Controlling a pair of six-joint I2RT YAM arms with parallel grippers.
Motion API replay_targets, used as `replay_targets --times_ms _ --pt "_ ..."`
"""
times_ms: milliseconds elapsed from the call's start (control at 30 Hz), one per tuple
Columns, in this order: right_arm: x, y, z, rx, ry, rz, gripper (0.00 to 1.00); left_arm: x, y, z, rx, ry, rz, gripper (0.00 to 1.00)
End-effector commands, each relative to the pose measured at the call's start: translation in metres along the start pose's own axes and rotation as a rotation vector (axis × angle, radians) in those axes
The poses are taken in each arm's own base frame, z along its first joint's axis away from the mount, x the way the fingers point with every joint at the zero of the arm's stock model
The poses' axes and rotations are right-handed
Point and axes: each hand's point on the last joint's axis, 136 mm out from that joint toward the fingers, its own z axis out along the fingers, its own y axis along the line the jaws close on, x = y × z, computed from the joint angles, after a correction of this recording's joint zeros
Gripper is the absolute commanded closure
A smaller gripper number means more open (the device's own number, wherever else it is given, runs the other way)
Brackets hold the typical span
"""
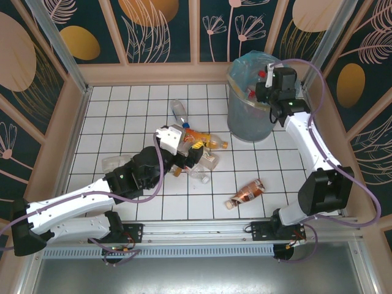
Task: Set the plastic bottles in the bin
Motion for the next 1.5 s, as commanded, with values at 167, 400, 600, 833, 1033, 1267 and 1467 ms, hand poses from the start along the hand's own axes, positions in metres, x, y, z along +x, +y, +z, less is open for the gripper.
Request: replay_targets --times_ms 167,400,600,833,1033,1267,1467 --pt "0.034 -0.003 0.02 -0.018 0.067 -0.02 0.99 0.002 0.008 -0.002 -0.032 -0.001 -0.014 0.04" --pt "0.051 -0.006 0.029 -0.057 0.123 0.009 0.87 0.003 0.007 -0.001 -0.028 0.001 -0.016 0.04" --pt "0.013 0.001 0.01 -0.085 0.074 0.035 0.6 0.001 0.007 -0.001 -0.031 -0.001 -0.005 0.03" --pt "-0.048 0.017 -0.031 -0.105 -0.076 0.023 0.49 -0.001 0.005 0.001 -0.026 -0.004 -0.005 0.04" --pt "-0.048 0.02 -0.034 -0.109 -0.073 0.051 0.54 0.001 0.004 0.003 -0.026 0.002 -0.003 0.04" --pt "-0.074 0.044 -0.068 -0.137 -0.165 0.058 0.54 -0.005 0.03 -0.002 -0.183 0.019 -0.049 0.06" --pt "-0.108 0.079 -0.118 -0.143 -0.315 -0.004 0.54 -0.016 0.052 -0.007 -0.259 0.046 -0.105 0.08"
